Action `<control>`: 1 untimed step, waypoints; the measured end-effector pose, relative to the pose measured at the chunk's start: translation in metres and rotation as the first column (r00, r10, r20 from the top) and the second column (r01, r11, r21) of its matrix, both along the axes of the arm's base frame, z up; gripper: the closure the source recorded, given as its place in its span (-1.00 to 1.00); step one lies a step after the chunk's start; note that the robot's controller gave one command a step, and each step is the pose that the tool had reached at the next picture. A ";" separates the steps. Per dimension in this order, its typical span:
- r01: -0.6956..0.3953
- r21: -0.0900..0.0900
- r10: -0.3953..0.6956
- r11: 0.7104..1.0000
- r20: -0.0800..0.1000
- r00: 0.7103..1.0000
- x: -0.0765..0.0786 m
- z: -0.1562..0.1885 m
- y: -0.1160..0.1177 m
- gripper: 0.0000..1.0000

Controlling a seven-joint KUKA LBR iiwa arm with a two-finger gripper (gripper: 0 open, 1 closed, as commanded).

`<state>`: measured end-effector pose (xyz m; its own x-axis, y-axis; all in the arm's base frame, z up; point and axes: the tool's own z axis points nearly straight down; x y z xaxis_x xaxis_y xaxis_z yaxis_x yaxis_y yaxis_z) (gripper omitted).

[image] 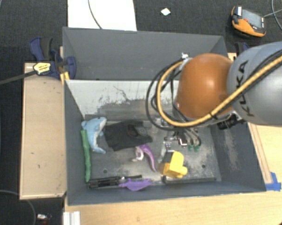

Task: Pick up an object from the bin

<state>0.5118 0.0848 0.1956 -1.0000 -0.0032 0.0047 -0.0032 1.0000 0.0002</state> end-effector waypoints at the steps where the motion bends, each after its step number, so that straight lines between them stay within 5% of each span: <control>1: 0.005 0.001 -0.005 1.000 0.007 1.000 0.002 0.003 0.000 -1.00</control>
Offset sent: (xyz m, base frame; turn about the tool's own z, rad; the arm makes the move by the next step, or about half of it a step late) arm 0.0711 0.0835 -0.1256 -0.0007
